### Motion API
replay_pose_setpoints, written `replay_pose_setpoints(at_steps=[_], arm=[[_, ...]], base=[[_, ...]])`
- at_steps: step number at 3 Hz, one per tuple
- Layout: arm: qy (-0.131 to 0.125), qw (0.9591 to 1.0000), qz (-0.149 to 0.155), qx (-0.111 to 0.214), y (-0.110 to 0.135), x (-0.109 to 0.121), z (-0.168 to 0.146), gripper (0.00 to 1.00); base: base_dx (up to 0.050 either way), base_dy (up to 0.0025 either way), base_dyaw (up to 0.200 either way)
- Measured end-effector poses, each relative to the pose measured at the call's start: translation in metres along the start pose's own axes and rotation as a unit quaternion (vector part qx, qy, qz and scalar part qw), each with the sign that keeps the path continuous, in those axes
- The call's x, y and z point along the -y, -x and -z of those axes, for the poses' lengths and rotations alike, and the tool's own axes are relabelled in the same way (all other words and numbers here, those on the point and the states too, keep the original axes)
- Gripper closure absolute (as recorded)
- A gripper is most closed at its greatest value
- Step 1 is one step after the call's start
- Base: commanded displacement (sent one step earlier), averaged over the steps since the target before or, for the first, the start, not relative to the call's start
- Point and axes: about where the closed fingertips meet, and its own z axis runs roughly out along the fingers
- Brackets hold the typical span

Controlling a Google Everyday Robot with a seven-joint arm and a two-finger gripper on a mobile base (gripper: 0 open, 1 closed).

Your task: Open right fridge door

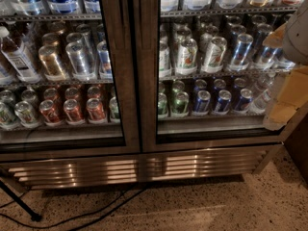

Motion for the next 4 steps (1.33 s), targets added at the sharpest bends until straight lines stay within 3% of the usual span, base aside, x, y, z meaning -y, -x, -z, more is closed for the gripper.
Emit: replay_pose_setpoints(at_steps=[1, 2, 3, 4], arm=[[0.000, 1.0000, 0.000, 0.000, 0.000, 0.000, 0.000, 0.00], [-0.029, 0.9985, -0.017, 0.043, 0.031, 0.005, 0.005, 0.00], [-0.079, 0.9930, -0.039, 0.079, 0.071, 0.011, 0.010, 0.00], [-0.090, 0.9915, -0.040, 0.086, 0.075, 0.014, 0.015, 0.00]], base=[[0.000, 0.00000, 0.000], [0.000, 0.00000, 0.000], [0.000, 0.00000, 0.000], [0.000, 0.00000, 0.000]])
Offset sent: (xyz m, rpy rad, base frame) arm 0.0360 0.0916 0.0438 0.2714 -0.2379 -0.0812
